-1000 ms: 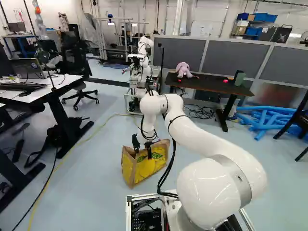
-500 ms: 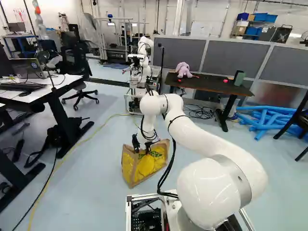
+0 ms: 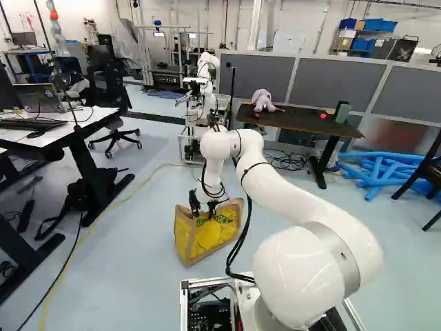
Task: Pick up the bag on the ground and place it on the table
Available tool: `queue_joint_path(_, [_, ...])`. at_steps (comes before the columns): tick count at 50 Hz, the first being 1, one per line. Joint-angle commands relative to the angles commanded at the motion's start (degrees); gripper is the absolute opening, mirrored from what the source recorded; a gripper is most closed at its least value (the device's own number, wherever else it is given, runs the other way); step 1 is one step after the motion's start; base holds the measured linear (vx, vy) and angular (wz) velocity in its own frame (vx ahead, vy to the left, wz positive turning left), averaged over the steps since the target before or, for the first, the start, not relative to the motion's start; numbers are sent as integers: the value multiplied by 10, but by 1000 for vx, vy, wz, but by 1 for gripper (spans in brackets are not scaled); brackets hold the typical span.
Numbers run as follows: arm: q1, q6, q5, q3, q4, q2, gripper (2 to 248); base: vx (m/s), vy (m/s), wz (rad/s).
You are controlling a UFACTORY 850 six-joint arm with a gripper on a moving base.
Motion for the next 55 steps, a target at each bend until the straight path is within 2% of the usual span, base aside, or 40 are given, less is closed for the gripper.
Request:
queue_joint_path(25, [1, 0, -1, 55, 32, 56, 22, 0, 0, 0])
queue_joint_path(55, [11, 0, -27, 152, 113, 133, 22, 0, 0, 0])
